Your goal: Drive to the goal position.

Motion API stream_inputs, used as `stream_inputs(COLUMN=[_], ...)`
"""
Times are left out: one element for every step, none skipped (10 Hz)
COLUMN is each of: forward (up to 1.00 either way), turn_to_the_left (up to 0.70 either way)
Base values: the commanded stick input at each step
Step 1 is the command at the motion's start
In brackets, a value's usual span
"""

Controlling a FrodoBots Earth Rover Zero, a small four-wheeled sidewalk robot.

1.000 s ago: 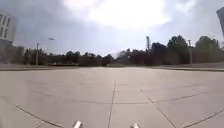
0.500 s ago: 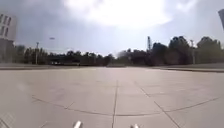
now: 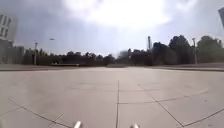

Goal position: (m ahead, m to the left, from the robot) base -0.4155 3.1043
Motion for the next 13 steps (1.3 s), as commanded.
stream_inputs(forward=[0.7,0.7,0.7,0.7,0.7,0.7,0.7,0.7,0.7,0.7,0.7,0.7,0.7], turn_to_the_left=[-0.01,-0.01,-0.01,-0.01,-0.01,-0.01,-0.01,-0.01,-0.01,-0.01,-0.01,-0.01,-0.01])
